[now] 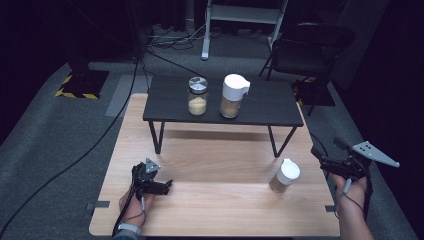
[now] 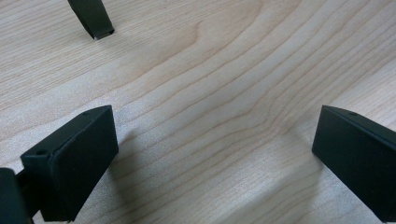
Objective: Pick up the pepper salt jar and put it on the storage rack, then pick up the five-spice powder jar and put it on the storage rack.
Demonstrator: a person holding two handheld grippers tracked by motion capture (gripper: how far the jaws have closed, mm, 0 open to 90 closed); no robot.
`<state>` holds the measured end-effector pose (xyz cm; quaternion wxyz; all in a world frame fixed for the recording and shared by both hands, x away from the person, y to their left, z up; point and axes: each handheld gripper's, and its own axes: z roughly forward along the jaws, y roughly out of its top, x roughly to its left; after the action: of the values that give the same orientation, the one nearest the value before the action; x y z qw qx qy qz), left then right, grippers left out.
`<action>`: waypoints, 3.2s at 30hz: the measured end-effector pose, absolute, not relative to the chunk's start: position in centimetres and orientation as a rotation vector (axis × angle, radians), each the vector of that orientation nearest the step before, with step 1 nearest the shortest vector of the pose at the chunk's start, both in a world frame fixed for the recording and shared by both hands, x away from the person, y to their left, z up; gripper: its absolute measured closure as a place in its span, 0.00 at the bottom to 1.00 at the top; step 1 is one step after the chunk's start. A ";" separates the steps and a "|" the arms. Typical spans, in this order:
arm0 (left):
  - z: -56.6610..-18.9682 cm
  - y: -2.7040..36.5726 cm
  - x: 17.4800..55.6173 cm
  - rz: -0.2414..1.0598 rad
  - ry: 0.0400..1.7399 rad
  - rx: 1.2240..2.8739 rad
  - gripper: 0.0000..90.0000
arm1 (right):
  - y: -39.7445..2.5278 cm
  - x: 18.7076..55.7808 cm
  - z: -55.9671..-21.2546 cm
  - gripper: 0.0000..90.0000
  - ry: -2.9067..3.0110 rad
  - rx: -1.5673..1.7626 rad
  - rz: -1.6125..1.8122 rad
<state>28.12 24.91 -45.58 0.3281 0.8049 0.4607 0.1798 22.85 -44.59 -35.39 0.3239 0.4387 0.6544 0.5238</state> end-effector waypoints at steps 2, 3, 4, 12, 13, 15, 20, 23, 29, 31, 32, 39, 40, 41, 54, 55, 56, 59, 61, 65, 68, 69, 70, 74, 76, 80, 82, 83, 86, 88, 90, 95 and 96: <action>-45.6 24.9 28.1 0.471 1.206 2.107 0.00 | -45.1 22.6 -35.9 0.05 1.719 1.159 1.366; -45.6 24.9 28.1 0.471 1.206 2.107 0.00 | -45.3 22.4 -36.1 0.05 1.721 1.158 1.363; -45.6 24.9 28.1 0.471 1.207 2.107 0.00 | -45.5 22.3 -36.4 0.05 1.721 1.156 1.358; -45.6 24.9 28.1 0.471 1.207 2.106 0.00 | -46.8 21.3 -38.4 0.05 1.755 1.134 1.325; -45.6 24.9 28.1 0.472 1.206 2.107 0.00 | -46.9 21.2 -38.7 0.05 1.763 1.131 1.320; -45.6 24.9 28.1 0.471 1.207 2.106 0.00 | -47.1 21.0 -39.3 0.05 1.779 1.126 1.312; -45.6 24.9 28.1 0.471 1.207 2.106 0.00 | -47.3 20.9 -40.3 0.05 1.819 1.121 1.294; -45.6 24.9 28.1 0.472 1.208 2.105 0.00 | -47.3 20.8 -40.9 0.05 1.849 1.115 1.271; -45.6 24.9 28.1 0.474 1.208 2.105 0.00 | -47.8 20.3 -42.2 0.05 1.885 1.123 1.260; -45.6 24.9 28.0 0.476 1.207 2.107 0.00 | -47.9 20.2 -42.8 0.05 1.898 1.131 1.258; -45.6 24.9 28.0 0.476 1.207 2.106 0.00 | -48.0 20.1 -43.0 0.05 1.902 1.133 1.259; -45.6 24.9 28.0 0.479 1.207 2.105 0.00 | -48.1 19.7 -45.0 0.05 1.931 1.138 1.270; -45.6 24.9 28.0 0.479 1.208 2.105 0.00 | -48.0 19.6 -45.2 0.05 1.937 1.137 1.266; -45.6 24.9 28.0 0.479 1.208 2.105 0.00 | -47.9 19.6 -45.3 0.05 1.945 1.140 1.257; -45.6 24.9 28.0 0.473 1.214 2.100 0.00 | -47.8 19.5 -46.7 0.04 2.016 1.151 1.216; -45.6 24.9 28.0 0.474 1.213 2.100 0.00 | -47.8 19.5 -46.7 0.04 2.019 1.154 1.212; -45.6 24.9 28.0 0.474 1.213 2.100 0.00 | -47.8 19.5 -46.8 0.04 2.020 1.157 1.211; -45.6 24.9 28.0 0.476 1.211 2.101 0.00 | -47.9 19.4 -47.1 0.04 2.029 1.161 1.205; -45.6 24.9 28.0 0.474 1.213 2.100 0.00 | -47.8 19.4 -47.3 0.04 2.035 1.164 1.200; -45.6 24.9 28.0 0.474 1.213 2.100 0.00 | -47.7 19.3 -47.4 0.04 2.049 1.166 1.185; -45.6 24.9 28.0 0.473 1.214 2.100 0.00 | -47.7 19.3 -47.5 0.04 2.051 1.162 1.189; -45.6 24.9 28.0 0.475 1.213 2.100 0.00 | -47.7 19.3 -47.5 0.04 2.051 1.164 1.189; -45.6 24.9 28.0 0.474 1.213 2.100 0.00 | -47.8 19.2 -47.5 0.04 2.050 1.164 1.190; -45.6 24.9 28.0 0.474 1.212 2.100 0.00 | -47.7 19.2 -47.5 0.04 2.051 1.158 1.189; -45.6 24.9 28.0 0.473 1.214 2.100 0.00 | -47.7 19.2 -47.5 0.04 2.053 1.157 1.187; -45.6 24.9 28.0 0.473 1.214 2.100 0.00 | -47.7 19.2 -47.4 0.04 2.055 1.158 1.184; -45.6 24.9 28.0 0.475 1.212 2.101 0.00 | -47.7 19.2 -47.5 0.04 2.054 1.157 1.186; -45.6 24.9 28.0 0.475 1.213 2.100 0.00 | -47.7 19.2 -47.5 0.04 2.053 1.156 1.187; -45.6 24.9 28.0 0.473 1.214 2.100 0.00 | -47.7 19.2 -47.5 0.04 2.054 1.155 1.189; -45.6 24.9 28.0 0.475 1.213 2.100 0.00 | -47.8 19.2 -47.5 0.04 2.055 1.157 1.194; -45.6 24.9 28.0 0.473 1.214 2.100 0.00 | -47.8 19.2 -47.5 0.04 2.054 1.158 1.197; -45.6 24.9 28.0 0.475 1.213 2.100 0.00 | -47.9 19.1 -47.6 0.04 2.048 1.146 1.204; -45.6 24.9 28.0 0.475 1.212 2.102 0.00 | -47.9 19.0 -47.6 0.04 2.047 1.145 1.205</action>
<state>27.97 24.88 -45.62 0.3285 0.8029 0.4632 0.1813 19.04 -47.86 -47.63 0.2498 0.4205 0.7517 0.4425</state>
